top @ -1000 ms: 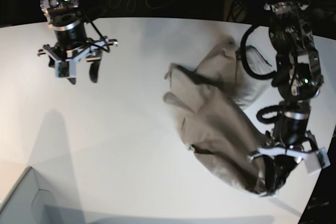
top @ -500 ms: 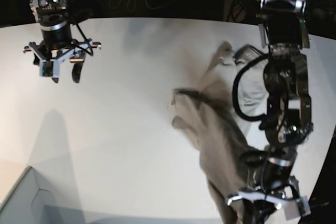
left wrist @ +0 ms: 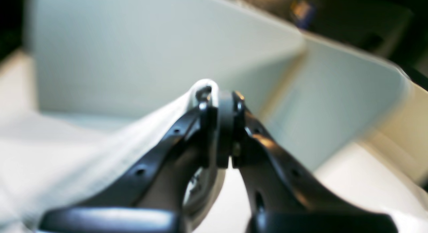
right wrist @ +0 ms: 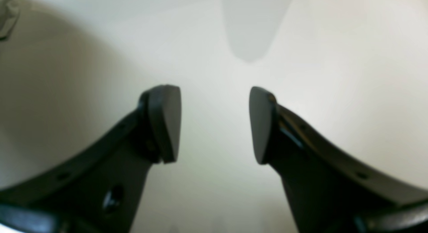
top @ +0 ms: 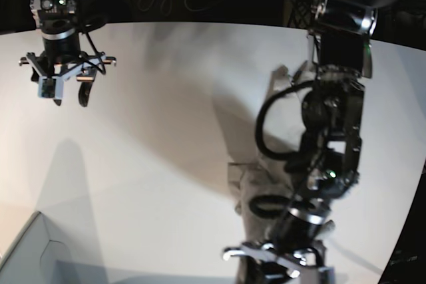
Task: Layout the t-shirt on the table in an organized manner, then fold the t-shirt properly
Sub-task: 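Lift the grasped shirt with the left gripper and drag it across the table, then release the shirt and raise the left gripper back over the shirt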
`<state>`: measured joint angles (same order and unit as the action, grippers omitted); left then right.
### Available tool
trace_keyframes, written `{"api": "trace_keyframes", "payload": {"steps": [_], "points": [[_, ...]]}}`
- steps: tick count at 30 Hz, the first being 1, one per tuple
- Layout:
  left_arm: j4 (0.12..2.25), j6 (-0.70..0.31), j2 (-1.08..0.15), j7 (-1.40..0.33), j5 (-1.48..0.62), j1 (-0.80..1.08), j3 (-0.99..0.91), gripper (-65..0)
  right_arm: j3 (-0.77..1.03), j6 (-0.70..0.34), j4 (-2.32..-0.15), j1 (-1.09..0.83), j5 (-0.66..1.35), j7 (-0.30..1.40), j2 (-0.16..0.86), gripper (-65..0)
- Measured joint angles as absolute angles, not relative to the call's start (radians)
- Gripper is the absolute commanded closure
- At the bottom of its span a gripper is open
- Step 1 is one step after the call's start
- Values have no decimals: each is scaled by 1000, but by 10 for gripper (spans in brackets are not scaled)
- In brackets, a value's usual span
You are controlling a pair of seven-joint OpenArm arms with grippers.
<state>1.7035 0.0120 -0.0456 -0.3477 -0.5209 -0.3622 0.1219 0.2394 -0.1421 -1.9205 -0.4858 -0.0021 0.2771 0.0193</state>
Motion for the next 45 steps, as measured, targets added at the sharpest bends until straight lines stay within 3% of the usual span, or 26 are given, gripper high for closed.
{"api": "trace_keyframes", "payload": {"steps": [3, 10, 14, 19, 28, 36, 45], "points": [[1688, 12, 14, -354, -521, -299, 188, -68, 242, -142, -1921, -486, -3, 277, 12, -331], [1657, 10, 39, -336, -522, -232, 377, -410, 242, -142, -1921, -496, -2, 277, 3, -332], [1643, 0, 1, -335, -527, -179, 402, -502, 263, -142, -1920, -488, -2, 276, 5, -332], [1637, 12, -125, -332, -527, -83, 319, -504, 256, -142, -1920, -485, -2, 277, 3, -332], [1636, 20, -186, -340, -527, 168, 27, -504, 184, -145, -1849, -452, 1, 275, 3, -332], [1641, 19, -244, -342, -528, 314, 17, -506, 74, -145, -1823, -450, 1, 273, 3, -331], [1615, 12, -244, -337, -521, 347, -11, -505, 59, -145, -1819, -459, 1, 277, 5, -331]]}}
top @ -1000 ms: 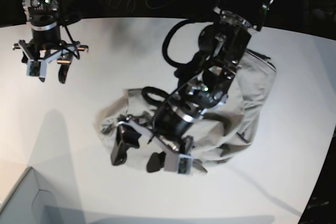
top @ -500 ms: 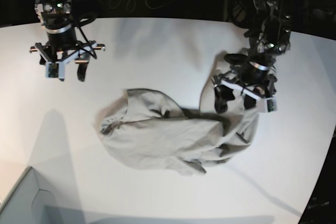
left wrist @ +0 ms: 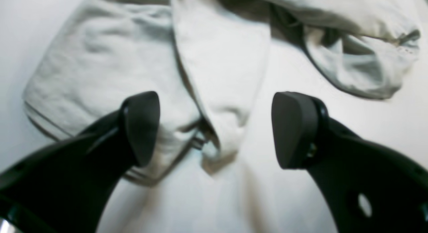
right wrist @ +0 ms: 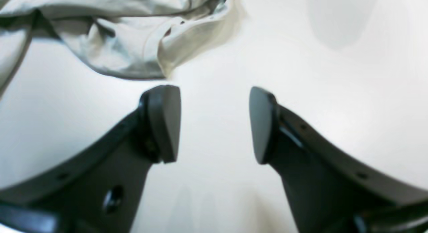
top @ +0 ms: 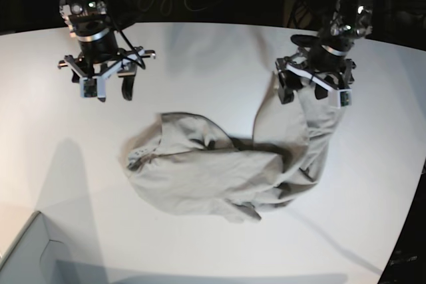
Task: Layout the t-shirt on the table in an organized manner, then fold the t-shirt properly
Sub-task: 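Release the shirt and raise the left gripper back over the shirt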
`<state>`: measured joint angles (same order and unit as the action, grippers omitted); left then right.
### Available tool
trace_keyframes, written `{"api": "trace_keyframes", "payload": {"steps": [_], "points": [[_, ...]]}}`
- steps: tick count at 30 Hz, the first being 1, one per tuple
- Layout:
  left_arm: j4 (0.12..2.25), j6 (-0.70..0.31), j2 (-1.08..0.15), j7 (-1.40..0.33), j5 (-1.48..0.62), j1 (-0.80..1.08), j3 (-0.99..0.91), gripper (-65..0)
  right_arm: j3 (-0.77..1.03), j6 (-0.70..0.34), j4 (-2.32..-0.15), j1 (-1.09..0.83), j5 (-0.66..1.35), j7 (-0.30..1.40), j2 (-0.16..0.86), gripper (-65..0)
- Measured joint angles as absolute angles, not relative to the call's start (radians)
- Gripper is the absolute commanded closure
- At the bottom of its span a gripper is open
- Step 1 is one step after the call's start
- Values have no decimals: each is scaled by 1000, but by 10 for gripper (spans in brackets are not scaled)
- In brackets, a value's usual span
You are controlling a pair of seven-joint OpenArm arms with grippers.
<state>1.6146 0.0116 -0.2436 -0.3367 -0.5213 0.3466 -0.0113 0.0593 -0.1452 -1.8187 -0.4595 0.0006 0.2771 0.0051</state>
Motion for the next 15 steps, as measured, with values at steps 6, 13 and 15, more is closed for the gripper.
{"api": "trace_keyframes", "payload": {"steps": [6, 13, 15], "points": [[1495, 10, -238, -336, -521, 300, -4, -506, 60, -145, -1819, -463, 0, 275, 6, -330], [1473, 7, -237, -336, -526, 239, -4, -505, 60, -146, -1819, -466, 1, 277, 6, -330], [1465, 8, -235, -340, -524, 226, -2, -504, 60, -146, -1819, -466, 0, 277, 6, -330]]}}
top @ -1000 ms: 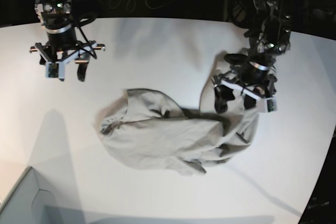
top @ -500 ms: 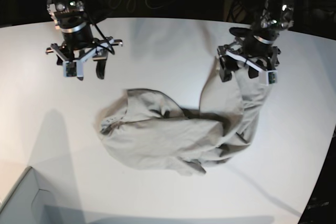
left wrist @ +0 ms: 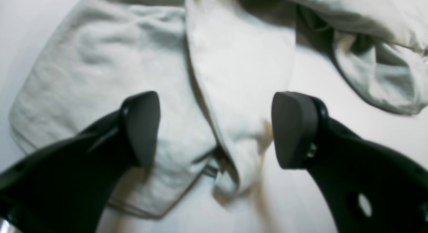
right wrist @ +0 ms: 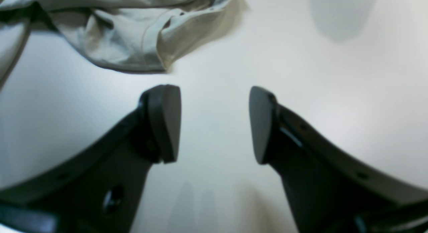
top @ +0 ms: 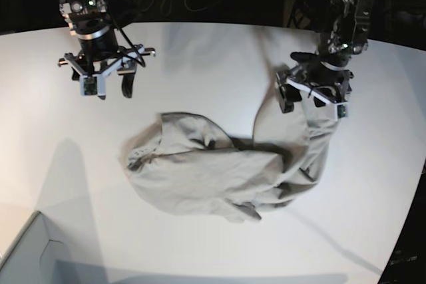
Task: Layout the t-shirt on the table in an organized manner, then fold the t-shirt properly
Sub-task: 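Release the shirt and raise the left gripper back over the shirt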
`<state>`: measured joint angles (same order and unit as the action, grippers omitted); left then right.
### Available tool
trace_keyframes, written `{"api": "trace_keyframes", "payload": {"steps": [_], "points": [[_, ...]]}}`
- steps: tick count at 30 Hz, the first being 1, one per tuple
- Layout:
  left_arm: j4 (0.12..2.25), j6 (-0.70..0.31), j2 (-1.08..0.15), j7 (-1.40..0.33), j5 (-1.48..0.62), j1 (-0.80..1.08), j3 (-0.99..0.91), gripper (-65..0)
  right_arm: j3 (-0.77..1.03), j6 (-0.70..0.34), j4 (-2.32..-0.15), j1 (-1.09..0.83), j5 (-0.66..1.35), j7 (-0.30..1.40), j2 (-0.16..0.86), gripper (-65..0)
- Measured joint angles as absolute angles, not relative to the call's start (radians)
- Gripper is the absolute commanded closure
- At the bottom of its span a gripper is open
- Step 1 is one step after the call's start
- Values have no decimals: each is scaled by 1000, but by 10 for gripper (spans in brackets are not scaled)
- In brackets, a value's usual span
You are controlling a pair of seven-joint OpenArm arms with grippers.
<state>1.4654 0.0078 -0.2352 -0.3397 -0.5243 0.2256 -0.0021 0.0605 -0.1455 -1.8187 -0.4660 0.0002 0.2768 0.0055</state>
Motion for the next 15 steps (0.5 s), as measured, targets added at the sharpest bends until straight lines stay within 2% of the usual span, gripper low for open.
{"api": "trace_keyframes", "payload": {"steps": [5, 6, 10, 15], "points": [[1420, 4, -232, -339, -522, 188, 81, -499, 61, -146, -1819, -466, 0, 277, 5, -330], [1418, 4, -228, -339, -522, 185, 88, -482, 62, -146, -1819, -466, 1, 277, 5, -330], [1420, 5, -233, -332, -528, 183, 80, -305, 65, -146, -1819, -466, 0, 277, 10, -330], [1425, 5, -233, -332, -529, 183, 78, -17, 65, -146, -1819, -466, 0, 277, 11, -330]]}}
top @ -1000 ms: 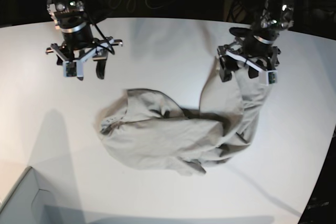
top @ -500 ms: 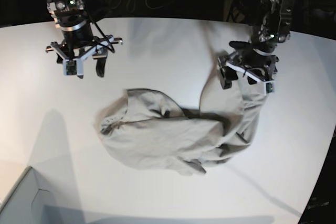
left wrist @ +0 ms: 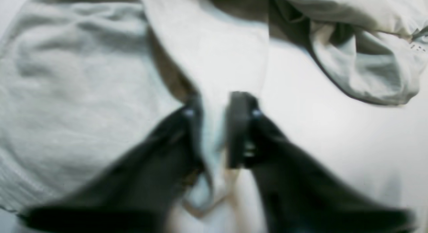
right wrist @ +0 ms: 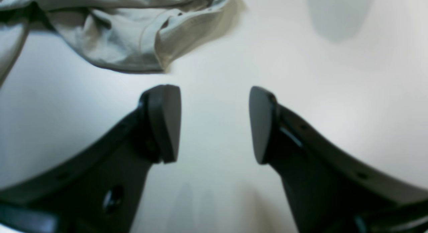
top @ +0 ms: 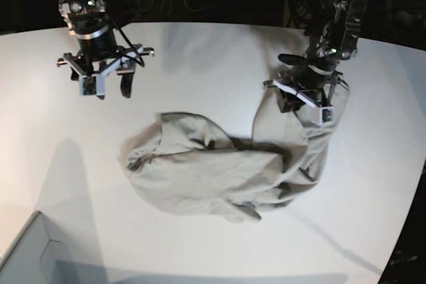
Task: Layout the t-shirt on the table in an organized manner, then fold the t-shirt properly
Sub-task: 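Release the shirt and raise the left gripper back over the shirt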
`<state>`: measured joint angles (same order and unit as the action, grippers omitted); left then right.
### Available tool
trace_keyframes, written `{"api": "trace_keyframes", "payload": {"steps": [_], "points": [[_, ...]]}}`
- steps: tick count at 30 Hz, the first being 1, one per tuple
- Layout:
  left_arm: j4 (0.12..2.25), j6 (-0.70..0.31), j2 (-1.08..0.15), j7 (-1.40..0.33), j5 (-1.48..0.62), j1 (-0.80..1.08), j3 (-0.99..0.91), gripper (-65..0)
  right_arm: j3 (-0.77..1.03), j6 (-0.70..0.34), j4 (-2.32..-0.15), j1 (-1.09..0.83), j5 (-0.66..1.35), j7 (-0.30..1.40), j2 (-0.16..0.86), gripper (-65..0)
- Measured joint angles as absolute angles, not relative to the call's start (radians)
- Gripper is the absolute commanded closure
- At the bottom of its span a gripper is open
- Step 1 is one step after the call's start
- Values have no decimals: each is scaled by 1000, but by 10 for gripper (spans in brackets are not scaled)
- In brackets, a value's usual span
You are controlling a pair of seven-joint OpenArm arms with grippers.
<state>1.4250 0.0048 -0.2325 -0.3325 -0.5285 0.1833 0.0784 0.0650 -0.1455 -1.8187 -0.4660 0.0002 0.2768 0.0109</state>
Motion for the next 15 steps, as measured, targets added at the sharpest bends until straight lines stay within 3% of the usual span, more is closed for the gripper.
{"api": "trace_keyframes", "payload": {"steps": [10, 15], "points": [[1595, 4, -255, -336, -533, 203, -113, -1, 63, -146, -1821, -458, 1, 273, 22, -330], [1654, 14, -256, -350, -521, 81, -155, -1, 67, -146, -1821, -458, -2, 271, 36, -330]]}}
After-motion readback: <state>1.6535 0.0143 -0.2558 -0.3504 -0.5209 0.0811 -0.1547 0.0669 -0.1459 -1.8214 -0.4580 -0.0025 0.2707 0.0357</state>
